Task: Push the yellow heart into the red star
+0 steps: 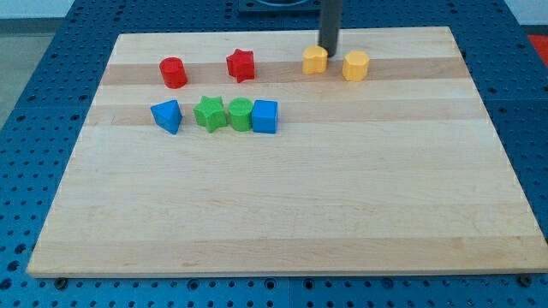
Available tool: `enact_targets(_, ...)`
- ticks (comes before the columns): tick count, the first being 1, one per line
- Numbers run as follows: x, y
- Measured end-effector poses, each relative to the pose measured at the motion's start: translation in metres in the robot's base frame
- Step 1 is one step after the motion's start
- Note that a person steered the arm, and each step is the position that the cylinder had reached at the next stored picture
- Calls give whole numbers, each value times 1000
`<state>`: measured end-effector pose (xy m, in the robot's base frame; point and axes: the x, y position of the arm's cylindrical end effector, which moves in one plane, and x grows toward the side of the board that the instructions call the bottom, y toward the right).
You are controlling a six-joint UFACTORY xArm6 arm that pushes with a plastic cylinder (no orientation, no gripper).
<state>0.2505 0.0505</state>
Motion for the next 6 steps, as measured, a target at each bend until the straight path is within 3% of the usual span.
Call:
enact_targets(1,0,-41)
enact_targets(3,-33,24)
enact_targets(4,-29,49)
enact_targets(6,-6,42)
